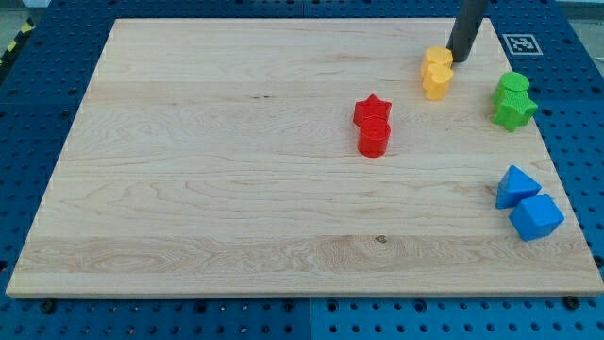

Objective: Move the yellow heart left a bit

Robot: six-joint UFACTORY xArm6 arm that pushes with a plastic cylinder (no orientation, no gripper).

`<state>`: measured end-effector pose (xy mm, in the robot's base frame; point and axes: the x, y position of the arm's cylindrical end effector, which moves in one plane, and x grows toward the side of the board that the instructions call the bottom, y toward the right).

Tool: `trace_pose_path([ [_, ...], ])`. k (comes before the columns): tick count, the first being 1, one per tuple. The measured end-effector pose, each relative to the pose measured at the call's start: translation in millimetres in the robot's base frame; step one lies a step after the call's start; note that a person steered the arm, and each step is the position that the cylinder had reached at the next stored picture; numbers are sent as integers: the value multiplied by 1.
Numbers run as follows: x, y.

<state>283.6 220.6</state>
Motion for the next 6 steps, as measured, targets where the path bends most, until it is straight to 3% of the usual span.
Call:
trace_pose_path([
  [2, 8, 10],
  [4, 70, 6],
  [6, 59, -37],
])
